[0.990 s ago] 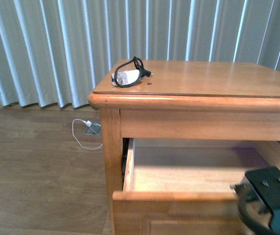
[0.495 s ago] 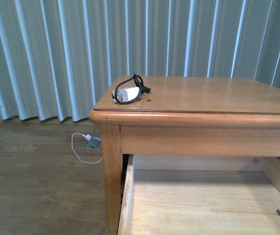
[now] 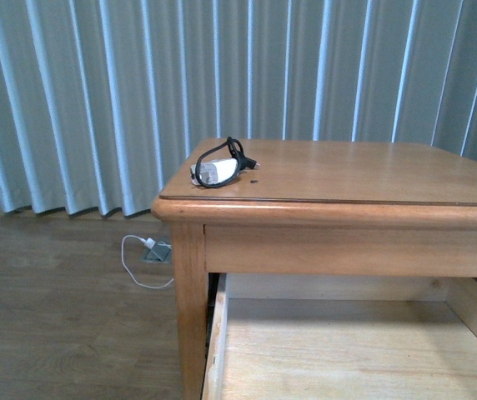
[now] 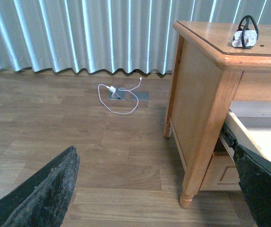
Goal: Put charger into drawer
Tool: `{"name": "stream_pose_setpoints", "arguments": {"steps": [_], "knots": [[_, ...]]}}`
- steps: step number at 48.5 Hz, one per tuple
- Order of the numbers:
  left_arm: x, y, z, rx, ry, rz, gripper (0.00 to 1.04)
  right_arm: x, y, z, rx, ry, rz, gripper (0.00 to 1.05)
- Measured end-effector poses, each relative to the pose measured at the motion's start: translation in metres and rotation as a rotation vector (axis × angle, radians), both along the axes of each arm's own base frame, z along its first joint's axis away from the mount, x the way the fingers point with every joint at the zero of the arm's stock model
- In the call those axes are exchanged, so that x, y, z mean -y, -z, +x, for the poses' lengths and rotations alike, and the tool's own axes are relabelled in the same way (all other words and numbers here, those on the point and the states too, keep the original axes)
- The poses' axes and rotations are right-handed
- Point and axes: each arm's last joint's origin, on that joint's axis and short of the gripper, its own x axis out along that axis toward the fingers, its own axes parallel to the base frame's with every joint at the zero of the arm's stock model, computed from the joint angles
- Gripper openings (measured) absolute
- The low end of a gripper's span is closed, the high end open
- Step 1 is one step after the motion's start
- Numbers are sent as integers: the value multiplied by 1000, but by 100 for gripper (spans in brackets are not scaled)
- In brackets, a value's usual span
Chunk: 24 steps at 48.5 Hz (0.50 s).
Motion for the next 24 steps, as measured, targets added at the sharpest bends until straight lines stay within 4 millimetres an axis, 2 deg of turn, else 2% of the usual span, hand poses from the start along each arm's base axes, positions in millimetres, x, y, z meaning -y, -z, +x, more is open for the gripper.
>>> {"name": "stream_pose_setpoints", "arguments": {"steps": [9,18,24], "knots": [[0,0,0,0,0,0,99,33,-25,-15,77,25,62,96],[0,0,0,0,0,0,99,56,-35,-35,154,56,127,96],[0,0,0,0,0,0,99,66,-33,-42,186,115,147,96]]}}
